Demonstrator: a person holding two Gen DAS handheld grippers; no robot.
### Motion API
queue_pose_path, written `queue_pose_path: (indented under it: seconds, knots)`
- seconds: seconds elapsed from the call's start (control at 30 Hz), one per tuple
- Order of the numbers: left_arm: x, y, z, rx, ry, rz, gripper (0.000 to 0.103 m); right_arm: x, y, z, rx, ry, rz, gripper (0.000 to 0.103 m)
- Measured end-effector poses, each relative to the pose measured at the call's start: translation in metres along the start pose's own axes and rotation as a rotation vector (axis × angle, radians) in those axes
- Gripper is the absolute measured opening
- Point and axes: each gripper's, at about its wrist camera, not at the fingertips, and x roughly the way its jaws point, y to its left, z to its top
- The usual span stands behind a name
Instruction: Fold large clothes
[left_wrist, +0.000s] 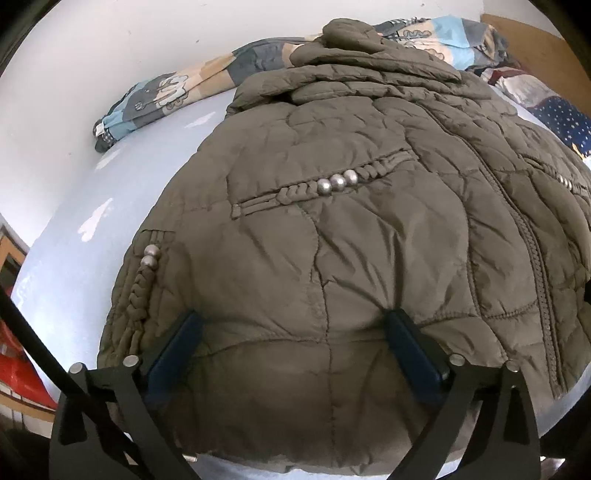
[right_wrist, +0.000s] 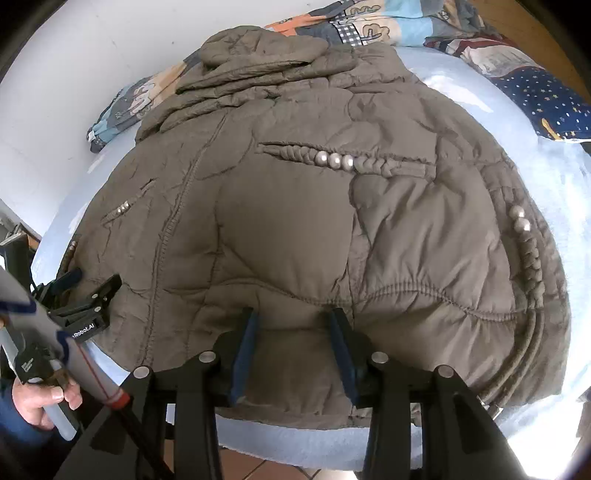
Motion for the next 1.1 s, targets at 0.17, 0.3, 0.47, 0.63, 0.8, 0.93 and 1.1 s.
queue_pose_path:
  seconds: [0.17, 0.3, 0.47, 0.63, 0.8, 0.93, 1.1]
  knots:
    - [0.002, 0.0, -0.002, -0.005, -0.017, -0.002, 0.103, 0.003, 0.002, -0.004, 0.014, -0.022, -0.001, 0.049]
    - [0.003, 0.001, -0.002, -0.009, -0.021, -0.004, 0.103, 0.003, 0.006, -0.007, -0.015, -0.036, -0.019, 0.052]
    - [0.002, 0.003, -0.003, -0.008, -0.025, -0.007, 0.103, 0.004, 0.009, -0.007, -0.023, -0.04, -0.021, 0.059]
    - [0.002, 0.004, -0.004, -0.008, -0.027, -0.006, 0.103, 0.005, 0.011, -0.007, -0.038, -0.04, -0.018, 0.063]
    - [0.001, 0.003, -0.005, -0.01, -0.033, 0.001, 0.103, 0.006, 0.01, -0.007, -0.044, -0.042, -0.014, 0.064]
    - [0.0, 0.0, -0.006, -0.008, -0.041, 0.01, 0.103, 0.005, 0.01, -0.007, -0.051, -0.044, -0.012, 0.065]
    - [0.0, -0.001, -0.007, -0.008, -0.043, 0.013, 0.103, 0.005, 0.01, -0.008, -0.056, -0.047, -0.008, 0.065]
